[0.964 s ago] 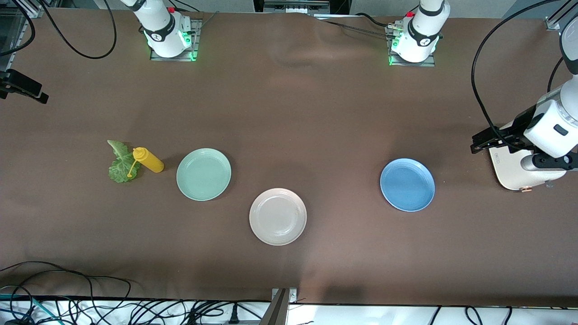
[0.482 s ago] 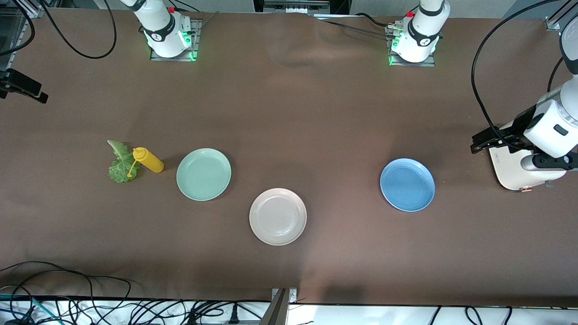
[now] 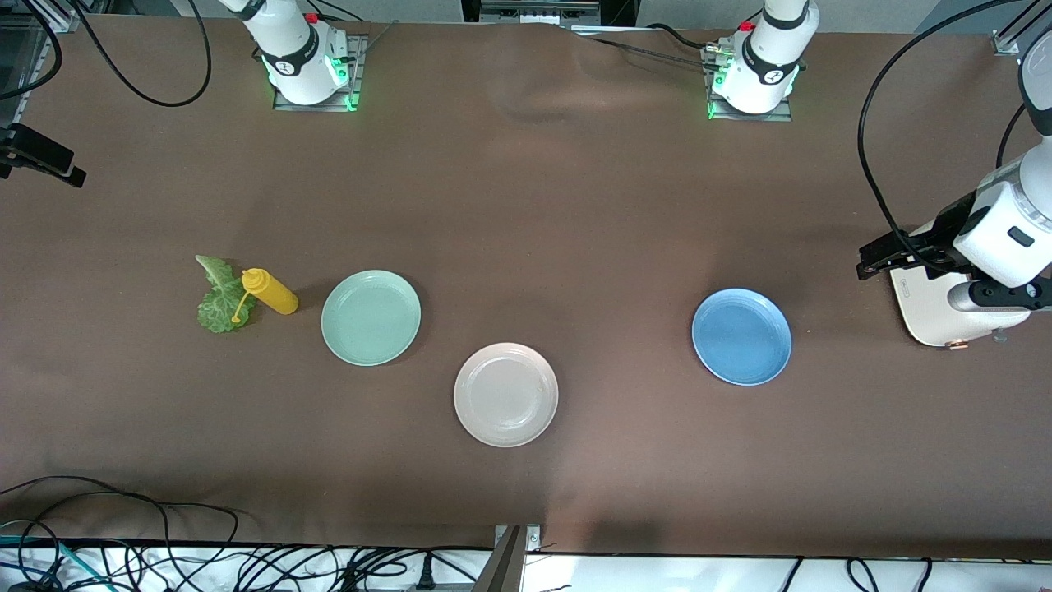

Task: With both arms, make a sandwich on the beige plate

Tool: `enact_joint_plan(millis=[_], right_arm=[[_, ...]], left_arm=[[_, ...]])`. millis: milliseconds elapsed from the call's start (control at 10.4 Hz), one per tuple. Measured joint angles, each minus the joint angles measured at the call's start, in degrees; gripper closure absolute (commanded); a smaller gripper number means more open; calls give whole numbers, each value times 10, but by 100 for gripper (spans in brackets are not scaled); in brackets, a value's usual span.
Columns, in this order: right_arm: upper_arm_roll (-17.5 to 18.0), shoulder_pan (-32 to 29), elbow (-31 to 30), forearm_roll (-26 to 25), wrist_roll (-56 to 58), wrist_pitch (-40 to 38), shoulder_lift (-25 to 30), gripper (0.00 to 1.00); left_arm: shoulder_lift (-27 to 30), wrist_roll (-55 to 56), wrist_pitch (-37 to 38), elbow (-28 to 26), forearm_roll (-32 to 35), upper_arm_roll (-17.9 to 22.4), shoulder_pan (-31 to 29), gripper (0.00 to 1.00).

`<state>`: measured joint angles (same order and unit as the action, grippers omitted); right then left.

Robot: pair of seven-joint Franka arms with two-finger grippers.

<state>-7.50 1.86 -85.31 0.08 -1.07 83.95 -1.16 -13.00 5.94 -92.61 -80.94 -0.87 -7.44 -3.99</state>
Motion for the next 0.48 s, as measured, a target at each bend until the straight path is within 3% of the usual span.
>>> enact_joint_plan(millis=[482], right_arm=[[0, 0, 0, 0, 0, 0, 0, 0]], left_arm=[[0, 0, 0, 0, 0, 0, 0, 0]])
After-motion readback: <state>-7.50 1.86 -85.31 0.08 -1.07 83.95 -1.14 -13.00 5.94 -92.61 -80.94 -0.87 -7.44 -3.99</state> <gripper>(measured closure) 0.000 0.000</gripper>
